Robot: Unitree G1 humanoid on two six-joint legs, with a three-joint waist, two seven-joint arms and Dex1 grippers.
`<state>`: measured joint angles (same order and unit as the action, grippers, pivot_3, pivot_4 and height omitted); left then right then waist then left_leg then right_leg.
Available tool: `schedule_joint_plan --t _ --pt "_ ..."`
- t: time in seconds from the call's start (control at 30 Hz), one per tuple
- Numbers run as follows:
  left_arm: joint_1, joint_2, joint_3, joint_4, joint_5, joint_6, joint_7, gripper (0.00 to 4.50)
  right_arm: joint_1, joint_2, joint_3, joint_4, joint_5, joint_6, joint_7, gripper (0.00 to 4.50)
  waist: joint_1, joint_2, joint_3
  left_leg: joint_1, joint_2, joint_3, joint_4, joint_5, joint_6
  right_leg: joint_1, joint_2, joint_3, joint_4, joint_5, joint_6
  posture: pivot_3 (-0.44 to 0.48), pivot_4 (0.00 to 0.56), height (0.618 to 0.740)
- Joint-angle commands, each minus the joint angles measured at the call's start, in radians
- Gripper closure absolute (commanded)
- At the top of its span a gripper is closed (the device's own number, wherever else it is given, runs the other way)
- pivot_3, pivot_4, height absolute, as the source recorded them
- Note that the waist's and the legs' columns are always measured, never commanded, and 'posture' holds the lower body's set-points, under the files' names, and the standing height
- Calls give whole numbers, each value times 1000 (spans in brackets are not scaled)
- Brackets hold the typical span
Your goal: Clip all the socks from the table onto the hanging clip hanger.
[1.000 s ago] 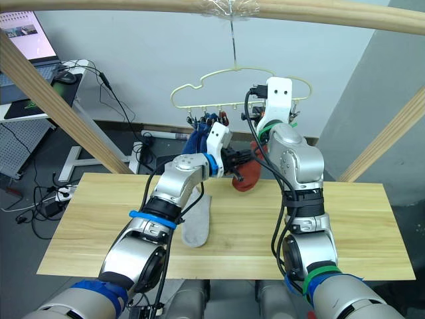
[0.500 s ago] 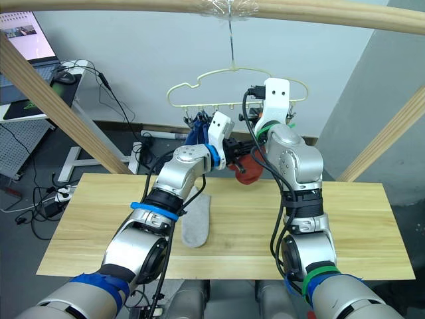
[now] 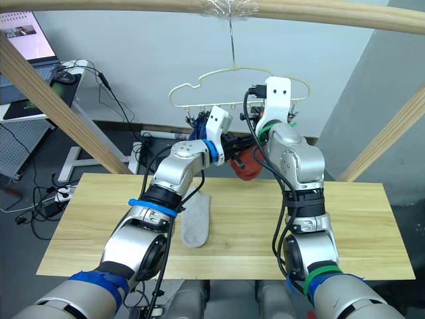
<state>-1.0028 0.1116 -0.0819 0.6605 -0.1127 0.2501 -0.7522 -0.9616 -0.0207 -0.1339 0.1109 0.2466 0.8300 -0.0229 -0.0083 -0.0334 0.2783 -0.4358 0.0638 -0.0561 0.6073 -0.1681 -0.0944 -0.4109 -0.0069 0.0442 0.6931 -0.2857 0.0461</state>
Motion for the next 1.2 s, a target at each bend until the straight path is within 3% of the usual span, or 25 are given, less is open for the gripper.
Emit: schedule_joint_plan --t 0.03,0.4,0.67,0.77,1.17,1.2 --pt "-39 -8 15 -22 -19 -20 3 4489 -13 2 5 -44 4 -19 3 4454 0 0 0 0 0 0 0 0 0 0 0 0 0 0 0 56 197 740" --pt "-46 -11 24 -15 -22 -20 8 4489 -12 0 4 -40 2 -19 1 4454 0 0 0 0 0 0 0 0 0 0 0 0 0 0 0 58 197 740" --pt "-33 -10 19 -36 -25 -13 -1 4500 -11 2 -1 -44 5 -2 -6 1711 0 0 0 0 0 0 0 0 0 0 0 0 0 0 0 58 197 740" --pt "-31 -9 24 -39 -38 7 -17 4500 -12 2 -1 -46 7 1 -5 1711 0 0 0 0 0 0 0 0 0 0 0 0 0 0 0 51 199 740" --pt "34 20 -4 -156 -40 70 -39 836 40 23 -3 -181 47 149 -5 1684 0 0 0 0 0 0 0 0 0 0 0 0 0 0 0 49 199 740" --pt "45 23 -5 -174 -42 78 -40 836 47 22 0 -196 48 165 -5 1684 0 0 0 0 0 0 0 0 0 0 0 0 1 0 0 49 199 740"
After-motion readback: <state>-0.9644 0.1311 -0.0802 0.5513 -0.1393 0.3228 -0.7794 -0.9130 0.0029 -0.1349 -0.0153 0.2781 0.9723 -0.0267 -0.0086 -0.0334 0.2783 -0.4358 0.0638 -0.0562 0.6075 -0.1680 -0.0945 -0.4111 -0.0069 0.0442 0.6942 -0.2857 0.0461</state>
